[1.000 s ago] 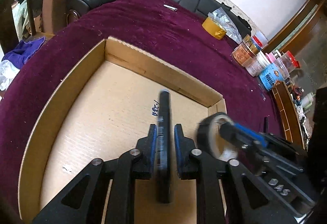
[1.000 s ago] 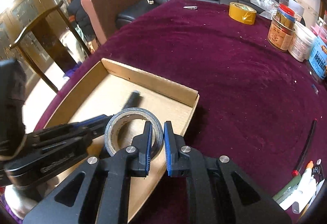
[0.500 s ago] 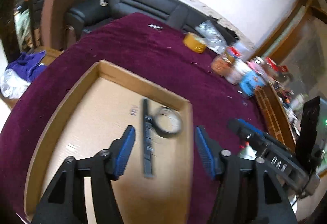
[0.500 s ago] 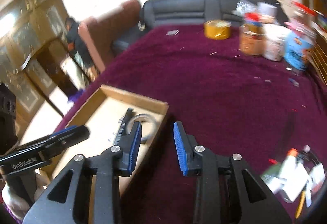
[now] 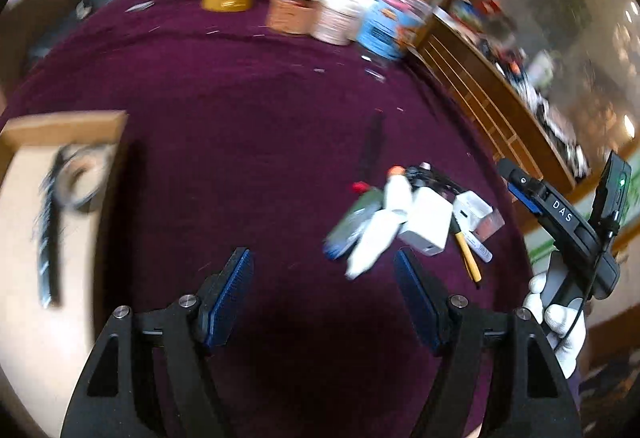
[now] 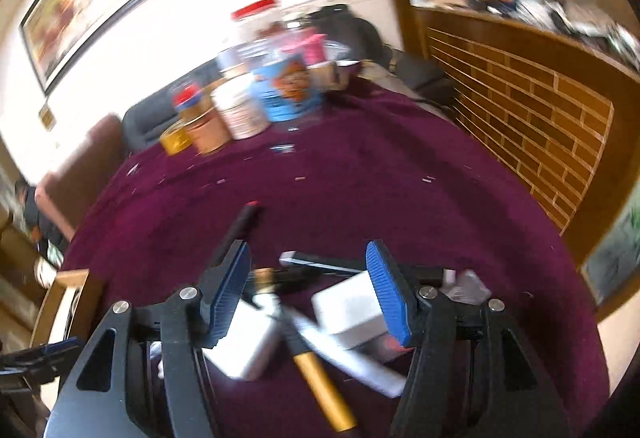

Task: Organize rigid objects
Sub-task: 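Open both grippers in the box and move back over the table, then grasp a second black marker with the left gripper while the right grasps a white cylinder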

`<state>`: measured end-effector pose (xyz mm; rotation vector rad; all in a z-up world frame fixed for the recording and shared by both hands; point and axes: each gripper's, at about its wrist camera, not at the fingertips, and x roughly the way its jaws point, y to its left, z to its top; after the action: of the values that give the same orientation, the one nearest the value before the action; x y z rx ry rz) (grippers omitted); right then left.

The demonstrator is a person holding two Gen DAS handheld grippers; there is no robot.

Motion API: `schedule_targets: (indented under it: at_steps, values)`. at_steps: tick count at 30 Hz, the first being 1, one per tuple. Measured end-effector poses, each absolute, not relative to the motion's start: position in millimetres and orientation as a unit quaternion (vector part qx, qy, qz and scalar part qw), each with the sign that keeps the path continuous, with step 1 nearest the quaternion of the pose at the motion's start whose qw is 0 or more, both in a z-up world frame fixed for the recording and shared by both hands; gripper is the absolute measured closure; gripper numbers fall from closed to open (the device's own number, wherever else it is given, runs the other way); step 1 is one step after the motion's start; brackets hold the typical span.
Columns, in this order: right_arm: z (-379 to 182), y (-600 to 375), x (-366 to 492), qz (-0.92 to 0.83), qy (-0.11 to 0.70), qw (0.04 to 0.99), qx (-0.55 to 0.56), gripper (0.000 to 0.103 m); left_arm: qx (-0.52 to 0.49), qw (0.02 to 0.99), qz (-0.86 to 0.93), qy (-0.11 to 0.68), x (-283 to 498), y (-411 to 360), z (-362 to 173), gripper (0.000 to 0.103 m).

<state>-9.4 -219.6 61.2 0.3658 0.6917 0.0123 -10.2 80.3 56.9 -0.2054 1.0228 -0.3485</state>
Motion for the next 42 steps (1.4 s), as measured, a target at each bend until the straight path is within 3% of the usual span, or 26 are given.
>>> schedule_targets:
  at_steps: [5,9,13,22,25,30,37,42]
  values:
    - [42,-239,-5,0.011,0.332,0.919,0.213,0.044,-0.043,0.855,-0.172,0.487,31,34,48,0.037]
    - [30,-252,-6,0.023,0.335,0.912,0.234,0.044,-0.005,0.853,-0.165,0.495,69,4,33,0.045]
    - [25,-254,-7,0.038,0.336,0.910,0.241,0.044,-0.002,0.846,-0.168,0.506,99,-15,20,0.046]
    - [20,-254,-7,0.052,0.344,0.904,0.248,0.044,0.048,0.847,-0.162,0.503,110,-44,4,0.053]
    - [18,-254,-7,0.047,0.347,0.904,0.247,0.044,0.083,0.855,-0.150,0.490,105,-46,5,0.091]
    - [14,-254,-5,0.043,0.355,0.902,0.241,0.044,0.048,0.862,-0.141,0.484,96,-21,14,0.092]
    - [31,-236,-14,0.053,0.344,0.914,0.209,0.044,-0.031,0.892,-0.158,0.423,32,50,74,0.092]
    - [52,-175,-38,0.158,0.372,0.894,0.194,0.044,-0.073,0.904,-0.167,0.388,-16,96,98,0.092]
